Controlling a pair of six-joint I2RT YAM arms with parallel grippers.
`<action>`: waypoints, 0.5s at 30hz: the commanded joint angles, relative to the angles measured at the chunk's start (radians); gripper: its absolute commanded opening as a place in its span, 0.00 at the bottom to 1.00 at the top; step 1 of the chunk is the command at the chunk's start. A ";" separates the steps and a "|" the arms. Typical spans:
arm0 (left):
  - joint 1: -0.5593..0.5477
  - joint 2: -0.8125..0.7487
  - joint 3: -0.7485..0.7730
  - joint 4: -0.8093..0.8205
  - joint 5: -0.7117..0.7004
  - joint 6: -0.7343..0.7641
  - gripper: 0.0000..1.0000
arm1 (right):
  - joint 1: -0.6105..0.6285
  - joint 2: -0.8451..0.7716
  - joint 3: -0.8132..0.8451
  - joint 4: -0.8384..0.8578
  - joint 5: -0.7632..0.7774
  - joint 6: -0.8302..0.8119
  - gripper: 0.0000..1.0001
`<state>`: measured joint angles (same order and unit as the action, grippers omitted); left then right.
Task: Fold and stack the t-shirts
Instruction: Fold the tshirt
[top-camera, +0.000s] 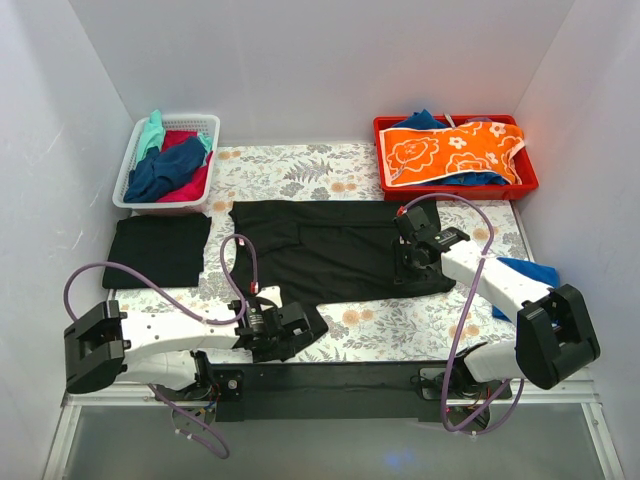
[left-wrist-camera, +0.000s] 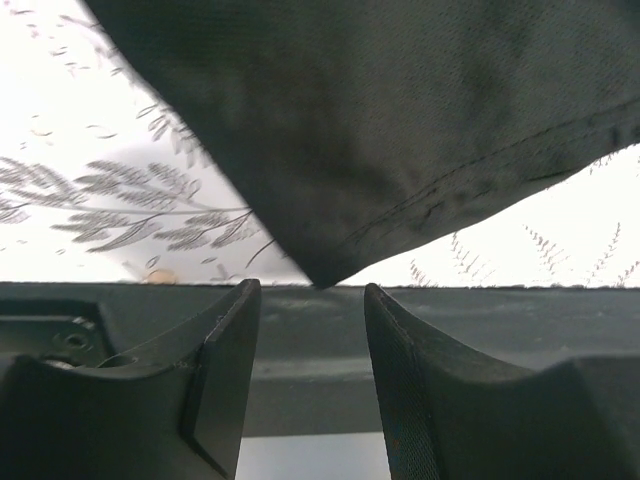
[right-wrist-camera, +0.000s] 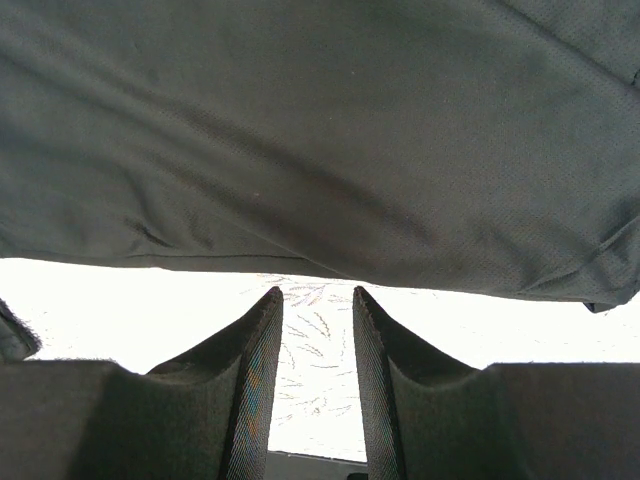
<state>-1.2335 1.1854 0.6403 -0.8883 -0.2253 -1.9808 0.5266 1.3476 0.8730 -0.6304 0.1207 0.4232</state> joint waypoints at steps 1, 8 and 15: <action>-0.004 0.057 0.002 0.077 -0.029 -0.118 0.44 | 0.004 0.005 0.020 -0.023 0.004 -0.029 0.40; -0.004 0.157 0.004 0.097 -0.031 -0.171 0.34 | 0.004 0.012 0.018 -0.025 -0.015 -0.037 0.40; -0.004 0.123 0.009 -0.100 -0.029 -0.274 0.00 | 0.004 -0.010 -0.002 -0.025 -0.018 -0.031 0.40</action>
<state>-1.2335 1.3273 0.6815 -0.9005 -0.2379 -1.9812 0.5266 1.3506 0.8730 -0.6476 0.1093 0.3935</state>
